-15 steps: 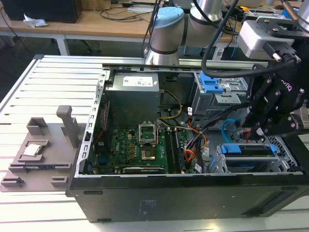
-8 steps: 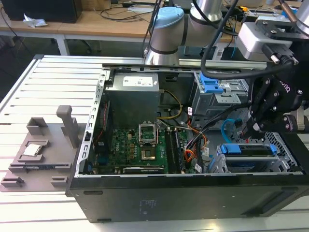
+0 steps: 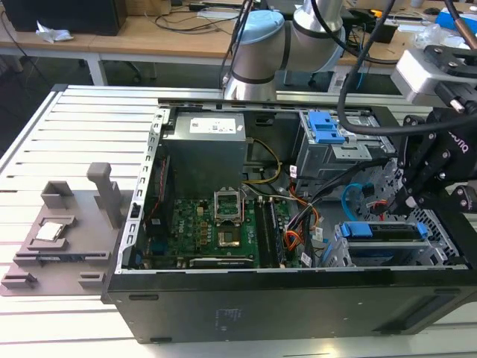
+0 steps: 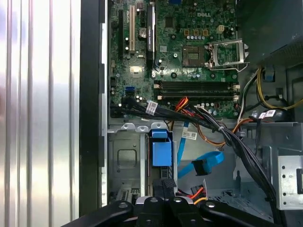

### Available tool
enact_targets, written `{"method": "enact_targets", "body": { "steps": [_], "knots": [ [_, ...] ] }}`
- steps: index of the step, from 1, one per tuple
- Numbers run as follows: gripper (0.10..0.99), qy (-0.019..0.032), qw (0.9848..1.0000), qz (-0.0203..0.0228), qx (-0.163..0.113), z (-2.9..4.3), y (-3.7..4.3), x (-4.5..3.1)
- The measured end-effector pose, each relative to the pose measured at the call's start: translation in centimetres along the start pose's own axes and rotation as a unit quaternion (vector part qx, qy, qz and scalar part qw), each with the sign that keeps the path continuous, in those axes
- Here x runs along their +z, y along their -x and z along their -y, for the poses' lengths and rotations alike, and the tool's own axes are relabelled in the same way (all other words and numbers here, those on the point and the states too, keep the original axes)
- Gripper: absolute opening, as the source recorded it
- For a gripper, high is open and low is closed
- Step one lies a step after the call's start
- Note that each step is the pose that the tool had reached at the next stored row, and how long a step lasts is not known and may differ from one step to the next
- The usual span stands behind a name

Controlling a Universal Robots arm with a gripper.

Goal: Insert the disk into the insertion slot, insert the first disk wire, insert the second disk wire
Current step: 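Insert the disk into the insertion slot, then insert the first disk wire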

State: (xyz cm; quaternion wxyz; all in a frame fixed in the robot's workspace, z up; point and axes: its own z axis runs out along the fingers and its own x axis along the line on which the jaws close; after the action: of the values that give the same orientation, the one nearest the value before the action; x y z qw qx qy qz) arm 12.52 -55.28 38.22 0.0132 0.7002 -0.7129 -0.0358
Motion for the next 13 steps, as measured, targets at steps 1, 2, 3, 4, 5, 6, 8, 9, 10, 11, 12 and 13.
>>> {"method": "enact_targets", "body": {
  "steps": [1, 2, 3, 4, 5, 6, 8, 9, 10, 11, 12, 13],
  "knots": [
    [0.106, 0.0004, 1.0, 0.0, 0.0, 0.08, 0.0, 0.01],
    [0.106, 0.0005, 1.0, -0.0001, 0.0, 0.09, 0.01, 0.01],
    [0.106, 0.0005, 1.0, -0.0001, 0.0, 0.09, 0.0, 0.01],
    [0.106, 0.0005, 1.0, 0.0, 0.0, 0.1, 0.0, 0.02],
    [0.106, 0.0005, 1.0, 0.0, 0.0, 0.11, 0.0, 0.02],
    [0.106, 0.0005, 1.0, 0.0, 0.0, 0.12, 0.0, 0.02],
    [0.106, 0.0005, 1.0, 0.0, 0.0, 0.12, 0.0, 0.02],
    [0.106, 0.0005, 1.0, 0.0, 0.0, 0.12, 0.0, 0.02],
    [0.106, 0.0005, 1.0, 0.0, 0.0, 0.12, 0.0, 0.02],
    [0.106, 0.0005, 1.0, 0.0, 0.0, 0.13, 0.0, 0.02],
    [0.106, 0.0005, 1.0, 0.0, 0.0, 0.13, 0.0, 0.02],
    [0.106, 0.0005, 1.0, 0.0, 0.0, 0.13, 0.0, 0.02]
  ]
}}
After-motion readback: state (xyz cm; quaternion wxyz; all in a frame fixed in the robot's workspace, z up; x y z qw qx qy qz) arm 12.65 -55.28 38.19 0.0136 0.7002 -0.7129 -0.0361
